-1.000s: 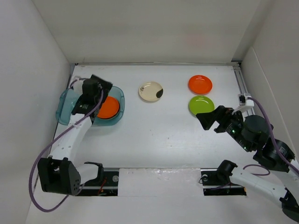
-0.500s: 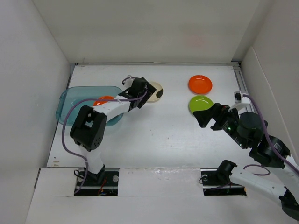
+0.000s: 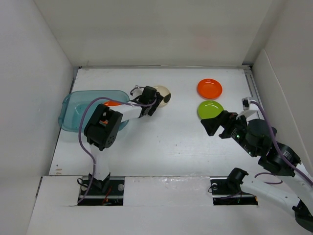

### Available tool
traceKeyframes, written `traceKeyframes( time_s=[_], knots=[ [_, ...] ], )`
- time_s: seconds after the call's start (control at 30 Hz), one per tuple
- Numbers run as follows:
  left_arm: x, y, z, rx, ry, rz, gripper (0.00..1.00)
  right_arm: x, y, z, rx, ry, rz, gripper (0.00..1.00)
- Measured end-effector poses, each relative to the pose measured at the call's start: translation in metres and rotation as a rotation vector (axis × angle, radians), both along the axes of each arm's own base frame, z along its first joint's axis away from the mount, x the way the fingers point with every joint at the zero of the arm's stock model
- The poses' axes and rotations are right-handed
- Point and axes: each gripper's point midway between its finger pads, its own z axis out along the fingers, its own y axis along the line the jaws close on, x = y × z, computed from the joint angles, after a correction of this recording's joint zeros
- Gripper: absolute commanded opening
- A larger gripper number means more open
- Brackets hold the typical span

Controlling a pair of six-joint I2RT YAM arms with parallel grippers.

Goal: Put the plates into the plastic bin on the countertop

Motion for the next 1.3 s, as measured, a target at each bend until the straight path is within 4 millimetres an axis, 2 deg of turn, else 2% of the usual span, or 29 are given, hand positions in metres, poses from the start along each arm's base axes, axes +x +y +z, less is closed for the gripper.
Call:
traceKeyframes(
  time_s=[0.07, 0.1, 0.37, 0.43, 0.63, 0.8, 0.9, 1.0, 1.1, 1.17, 1.2, 1.27, 1.3],
  knots=[
    [0.007, -0.002, -0.001, -0.001, -0.004, 0.012, 0.65, 0.0, 0.0, 0.0, -0.002, -0.001, 0.002, 0.99],
    [0.009, -0.003, -0.002, -0.005, -0.003, 0.018, 0.52, 0.0, 0.0, 0.0, -0.002, -0.001, 0.003, 0.99],
    [0.018, -0.007, -0.019, 0.0, 0.039, 0.048, 0.14, -0.001, 0.001, 0.0, -0.004, -0.001, 0.009, 0.99],
    [0.02, -0.008, -0.021, -0.005, 0.043, 0.056, 0.01, -0.001, 0.001, 0.0, -0.004, -0.001, 0.01, 0.99],
    [0.03, -0.026, -0.019, -0.039, 0.04, 0.004, 0.0, -0.001, 0.001, 0.0, -0.004, -0.001, 0.01, 0.99],
    [0.031, -0.031, -0.014, -0.012, 0.021, -0.061, 0.0, -0.001, 0.0, 0.0, -0.002, -0.004, 0.01, 0.99],
    [0.033, -0.027, 0.004, 0.046, -0.001, -0.096, 0.0, -0.002, 0.0, 0.002, 0.002, -0.007, 0.01, 0.99],
    [0.024, -0.013, 0.043, 0.09, -0.038, -0.12, 0.0, -0.003, -0.001, 0.003, 0.005, -0.01, 0.009, 0.99],
    [0.014, 0.02, 0.106, 0.045, -0.136, -0.115, 0.0, -0.004, -0.002, 0.004, 0.008, -0.013, 0.01, 0.99],
    [0.006, 0.063, 0.142, 0.022, -0.2, -0.06, 0.0, -0.004, -0.003, 0.004, 0.011, -0.015, 0.01, 0.99],
    [0.0, 0.091, 0.156, 0.015, -0.232, -0.015, 0.0, -0.004, -0.003, 0.005, 0.012, -0.016, 0.011, 0.99],
    [-0.012, 0.147, 0.174, 0.015, -0.283, 0.089, 0.0, -0.005, -0.003, 0.005, 0.015, -0.018, 0.014, 0.99],
    [-0.02, 0.173, 0.174, 0.023, -0.292, 0.143, 0.0, -0.006, -0.003, 0.005, 0.015, -0.018, 0.016, 0.99]
  ],
)
